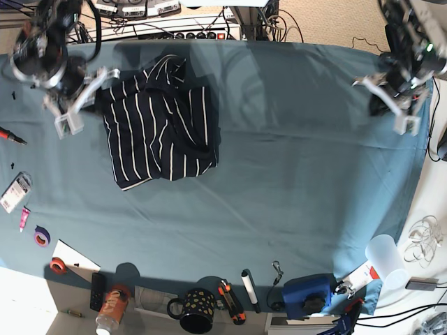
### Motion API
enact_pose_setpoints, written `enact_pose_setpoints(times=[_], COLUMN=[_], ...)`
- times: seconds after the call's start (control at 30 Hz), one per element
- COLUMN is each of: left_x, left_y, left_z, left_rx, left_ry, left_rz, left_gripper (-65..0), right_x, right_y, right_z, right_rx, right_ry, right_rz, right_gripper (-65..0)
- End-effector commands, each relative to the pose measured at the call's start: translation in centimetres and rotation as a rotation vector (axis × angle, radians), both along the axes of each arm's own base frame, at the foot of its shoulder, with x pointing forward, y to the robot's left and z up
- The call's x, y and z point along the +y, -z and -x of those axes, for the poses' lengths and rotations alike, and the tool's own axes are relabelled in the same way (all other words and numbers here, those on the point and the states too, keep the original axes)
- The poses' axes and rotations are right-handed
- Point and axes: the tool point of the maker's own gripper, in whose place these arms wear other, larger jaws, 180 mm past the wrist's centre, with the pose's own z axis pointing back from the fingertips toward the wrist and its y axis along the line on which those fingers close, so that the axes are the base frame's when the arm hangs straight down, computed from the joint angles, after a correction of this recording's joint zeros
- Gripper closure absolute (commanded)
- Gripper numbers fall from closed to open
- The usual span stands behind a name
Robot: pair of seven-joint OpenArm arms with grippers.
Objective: Layout the t-shirt on the table in an organized manner, then fold the t-shirt properly
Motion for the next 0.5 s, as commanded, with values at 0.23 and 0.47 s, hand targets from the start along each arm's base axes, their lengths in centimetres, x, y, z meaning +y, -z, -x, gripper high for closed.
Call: enact_pose_setpoints(times=[0.23, 0.47], left_x=[0.5, 0.3], left_y=[1.2, 3.1], left_z=[6.8, 14.4], left_rx=[0.143, 0.349], left_ry=[0.008, 0.014], left_rz=[-0.041, -0.026], left_gripper=[0.0, 0.0], right_x=[0.4, 0.5], right_y=[2.7, 4.9], right_z=[6.9, 15.1], right_rx=[0.198, 0.436], right_ry=[-0.023, -0.062], right_rz=[0.013, 0.020], right_gripper=[0.0, 0.0])
